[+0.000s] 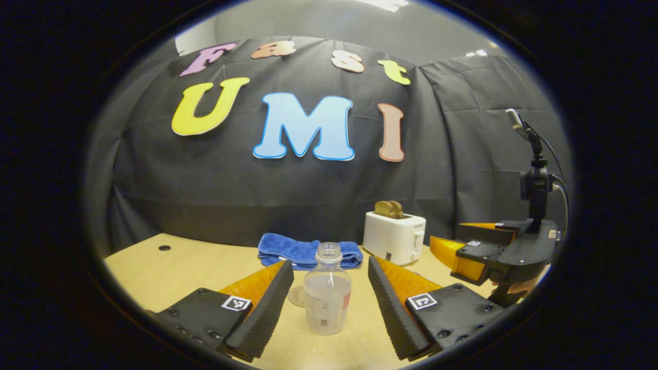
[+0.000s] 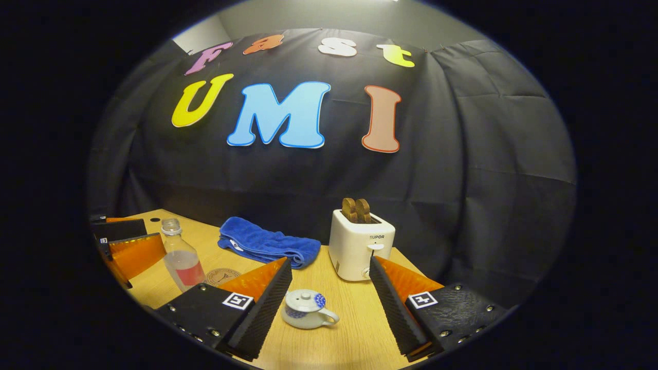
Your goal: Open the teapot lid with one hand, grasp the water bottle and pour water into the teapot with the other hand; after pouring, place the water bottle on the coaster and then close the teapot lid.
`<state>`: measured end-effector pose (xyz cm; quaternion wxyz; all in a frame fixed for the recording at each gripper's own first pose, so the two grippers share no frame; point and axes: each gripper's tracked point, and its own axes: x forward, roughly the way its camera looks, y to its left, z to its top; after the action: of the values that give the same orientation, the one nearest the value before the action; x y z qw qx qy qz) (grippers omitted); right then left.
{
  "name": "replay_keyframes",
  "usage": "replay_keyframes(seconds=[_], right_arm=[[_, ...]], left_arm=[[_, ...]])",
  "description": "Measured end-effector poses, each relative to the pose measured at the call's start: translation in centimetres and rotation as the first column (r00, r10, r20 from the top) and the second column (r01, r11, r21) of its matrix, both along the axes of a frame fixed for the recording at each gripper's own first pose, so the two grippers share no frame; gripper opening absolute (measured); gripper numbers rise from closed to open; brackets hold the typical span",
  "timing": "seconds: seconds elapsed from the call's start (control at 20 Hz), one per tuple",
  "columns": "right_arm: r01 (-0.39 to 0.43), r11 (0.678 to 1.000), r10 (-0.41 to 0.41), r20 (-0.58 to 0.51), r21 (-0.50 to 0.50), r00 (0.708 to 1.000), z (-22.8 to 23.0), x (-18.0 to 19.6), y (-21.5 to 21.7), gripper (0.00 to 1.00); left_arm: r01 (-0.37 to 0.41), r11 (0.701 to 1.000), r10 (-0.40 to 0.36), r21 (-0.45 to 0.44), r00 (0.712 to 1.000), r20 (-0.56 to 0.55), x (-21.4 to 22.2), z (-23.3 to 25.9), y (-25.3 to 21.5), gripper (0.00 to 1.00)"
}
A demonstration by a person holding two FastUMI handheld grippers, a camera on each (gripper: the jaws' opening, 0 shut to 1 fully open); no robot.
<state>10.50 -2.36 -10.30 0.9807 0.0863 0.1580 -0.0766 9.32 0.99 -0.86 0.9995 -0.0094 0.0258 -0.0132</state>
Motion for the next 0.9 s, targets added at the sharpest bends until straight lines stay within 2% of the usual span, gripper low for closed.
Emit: replay_keyframes(seconds=[0.15, 0.35, 0.4, 0.55, 0.6, 0.85, 0.9], right_arm=[[0.039, 0.999, -0.039, -0.039, 0.011, 0.998, -2.0, 1.6, 0.3, 0.93], [0.042, 0.993, -0.030, -0.109, 0.111, 0.994, -5.9, 3.3, 2.1, 0.79], [0.029, 0.991, -0.014, -0.119, 0.133, 0.993, -6.6, 3.5, 2.8, 0.72], [0.015, 0.993, 0.001, -0.144, 0.114, 0.990, -8.4, 3.8, 3.4, 0.72], [0.006, 0.994, 0.011, -0.149, 0.113, 0.989, -8.9, 3.9, 3.5, 0.62], [-0.015, 0.994, 0.029, -0.138, 0.106, 0.990, -8.6, 3.8, 3.6, 0.61], [-0.016, 0.994, 0.031, -0.133, 0.112, 0.991, -9.0, 4.2, 3.6, 0.53]], left_arm=[[-0.002, 1.000, 0.002, -0.006, 1.000, -0.015, 1.0, -1.0, 0.4, 0.95], [-0.013, 1.000, 0.012, -0.022, 0.999, -0.038, 1.7, -2.3, 1.3, 0.95], [-0.016, 1.000, 0.015, -0.025, 0.999, -0.041, 1.8, -2.5, 1.7, 0.95], [-0.016, 0.999, 0.015, -0.031, 0.999, -0.036, 1.8, -2.7, 2.0, 0.96], [-0.017, 0.999, 0.016, -0.028, 0.999, -0.035, 1.8, -2.8, 2.0, 0.97], [-0.002, 0.998, 0.000, -0.056, 0.999, -0.036, 1.8, -3.0, 1.4, 0.95], [0.001, 0.998, -0.003, -0.061, 0.999, -0.039, 1.8, -3.1, 1.1, 0.95]])
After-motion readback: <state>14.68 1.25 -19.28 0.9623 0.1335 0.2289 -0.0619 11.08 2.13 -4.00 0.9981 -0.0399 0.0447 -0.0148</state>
